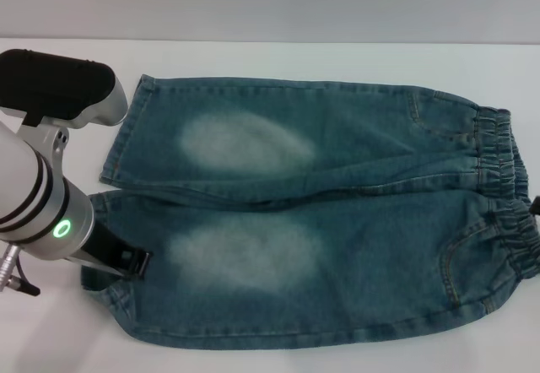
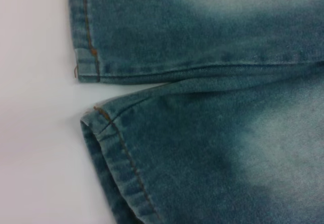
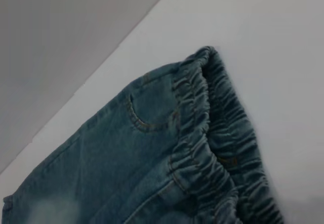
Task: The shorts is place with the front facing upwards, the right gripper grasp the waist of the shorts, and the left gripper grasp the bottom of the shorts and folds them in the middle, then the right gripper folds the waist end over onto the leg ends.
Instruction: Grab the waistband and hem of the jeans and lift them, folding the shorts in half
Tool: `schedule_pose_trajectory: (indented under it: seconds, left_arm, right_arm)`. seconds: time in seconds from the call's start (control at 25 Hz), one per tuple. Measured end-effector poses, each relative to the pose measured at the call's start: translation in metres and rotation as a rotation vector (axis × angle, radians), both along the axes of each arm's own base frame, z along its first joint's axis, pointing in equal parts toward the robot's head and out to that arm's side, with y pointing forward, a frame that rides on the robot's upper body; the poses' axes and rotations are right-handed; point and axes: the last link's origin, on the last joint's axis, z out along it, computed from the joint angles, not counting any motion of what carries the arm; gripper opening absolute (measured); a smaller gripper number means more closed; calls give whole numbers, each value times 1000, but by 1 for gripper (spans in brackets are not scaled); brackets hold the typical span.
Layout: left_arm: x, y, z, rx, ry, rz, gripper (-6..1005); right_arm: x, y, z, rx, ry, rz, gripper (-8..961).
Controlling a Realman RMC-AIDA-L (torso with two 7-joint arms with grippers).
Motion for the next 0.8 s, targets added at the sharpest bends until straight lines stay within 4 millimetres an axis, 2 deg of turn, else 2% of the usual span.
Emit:
schedule_pose_trajectory:
  seconds: [0.8]
  left_arm:
    - [3, 4, 1, 5, -5, -22, 0]
  right_arm:
    - [4, 4, -21, -52, 36, -15, 681]
